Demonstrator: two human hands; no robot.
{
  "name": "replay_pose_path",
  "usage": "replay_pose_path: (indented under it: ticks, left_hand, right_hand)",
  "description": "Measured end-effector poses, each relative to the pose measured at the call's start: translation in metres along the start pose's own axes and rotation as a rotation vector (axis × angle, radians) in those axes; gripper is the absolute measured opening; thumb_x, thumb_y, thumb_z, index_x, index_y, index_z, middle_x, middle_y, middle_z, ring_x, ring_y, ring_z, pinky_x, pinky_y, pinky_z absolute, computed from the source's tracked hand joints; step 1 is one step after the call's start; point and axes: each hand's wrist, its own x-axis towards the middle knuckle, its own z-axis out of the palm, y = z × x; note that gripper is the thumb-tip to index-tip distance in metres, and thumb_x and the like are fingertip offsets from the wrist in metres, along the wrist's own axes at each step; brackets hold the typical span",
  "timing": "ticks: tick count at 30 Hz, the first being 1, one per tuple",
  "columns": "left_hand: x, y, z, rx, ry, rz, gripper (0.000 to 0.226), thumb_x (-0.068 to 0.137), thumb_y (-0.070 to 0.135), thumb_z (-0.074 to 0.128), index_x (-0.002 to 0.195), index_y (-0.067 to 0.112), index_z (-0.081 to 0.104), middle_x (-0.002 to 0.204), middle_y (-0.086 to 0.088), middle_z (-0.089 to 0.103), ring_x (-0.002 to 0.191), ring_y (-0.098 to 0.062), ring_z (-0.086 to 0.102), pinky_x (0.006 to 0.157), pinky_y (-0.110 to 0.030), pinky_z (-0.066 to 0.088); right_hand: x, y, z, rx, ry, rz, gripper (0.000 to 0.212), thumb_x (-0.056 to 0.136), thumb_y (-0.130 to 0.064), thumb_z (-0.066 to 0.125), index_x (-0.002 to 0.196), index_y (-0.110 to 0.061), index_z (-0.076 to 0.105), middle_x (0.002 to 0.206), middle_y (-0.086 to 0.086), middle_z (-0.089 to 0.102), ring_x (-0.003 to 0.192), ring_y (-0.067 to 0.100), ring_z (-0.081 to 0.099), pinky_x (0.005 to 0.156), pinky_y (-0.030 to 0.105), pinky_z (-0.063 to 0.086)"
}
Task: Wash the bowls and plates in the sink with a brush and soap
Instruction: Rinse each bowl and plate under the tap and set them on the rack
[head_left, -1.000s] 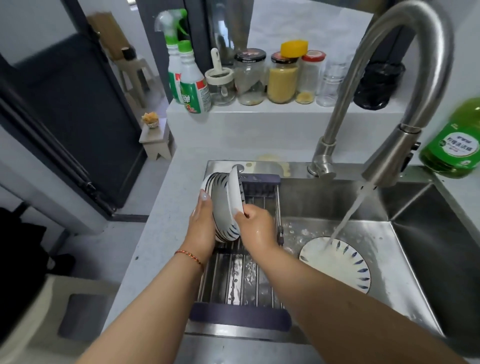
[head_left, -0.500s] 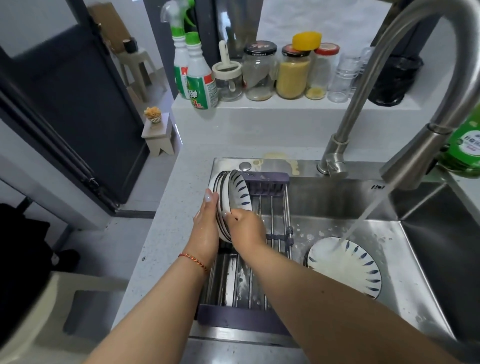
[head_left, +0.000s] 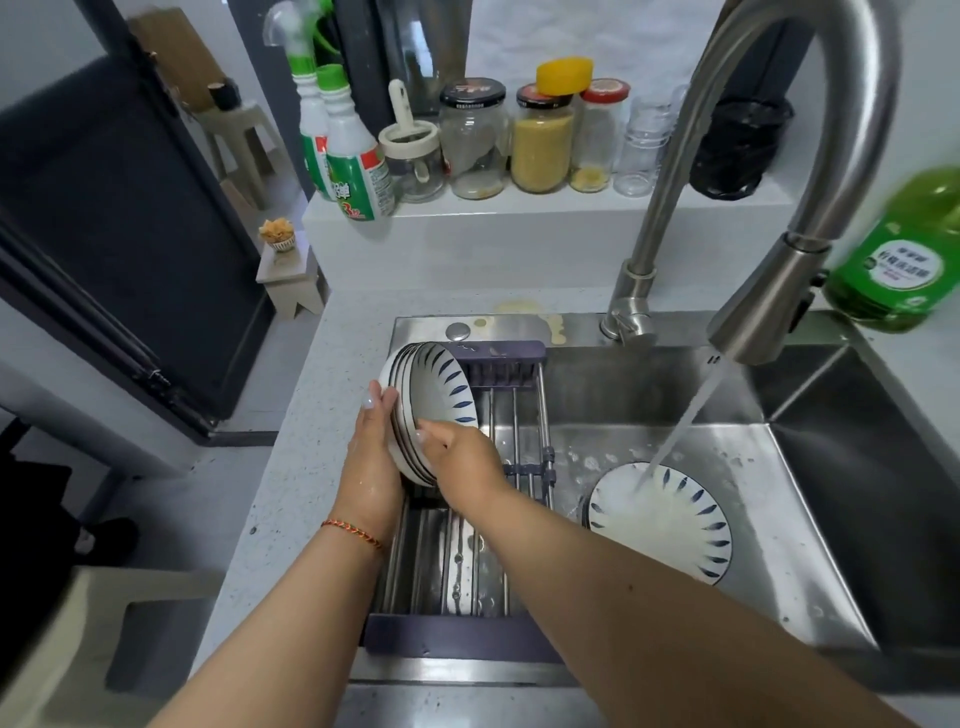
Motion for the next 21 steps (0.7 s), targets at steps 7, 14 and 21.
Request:
replay_pose_path:
  ticks: [7,14,21]
  left_hand:
    - [-0.034,-0.022,0.049,0.267,-0.03,0.256,0.051,0.089,0.062,0.027,0.132,0.039,0.042,0.132,0.013,0.053,0.128,-0.002,0.042,0.106,-0.02,0.029]
    - [-0.066,-0.057,0.101,0.272,-0.258,0.057,0.021,0.101,0.034,0.043,0.117,0.03,0.056,0.117,0.01,0.063,0.112,-0.005,0.058,0.097,-0.024,0.044]
    - [-0.1,-0.103,0.103,0.686,-0.376,0.134,0.029,0.095,0.056,0.036,0.118,0.042,0.046,0.114,0.018,0.057,0.106,0.005,0.052,0.08,-0.004,0.035]
  right_hand:
    - [-0.059,0.05,-0.089,-0.111,0.207,-0.134,0.02,0.094,-0.028,0.058,0.079,-0.02,0.069,0.076,-0.011,0.063,0.068,-0.003,0.055,0.065,0.008,0.041]
    - [-0.073,0.151,-0.215,-0.47,0.332,0.608,0.018,0.093,-0.023,0.051,0.077,-0.018,0.056,0.094,0.011,0.067,0.075,0.022,0.056,0.063,0.024,0.043]
    - [-0.08,0.197,-0.238,-0.342,0.169,0.876,0.025,0.094,-0.012,0.05,0.07,-0.016,0.045,0.067,0.003,0.048,0.054,0.015,0.047,0.051,0.023,0.043]
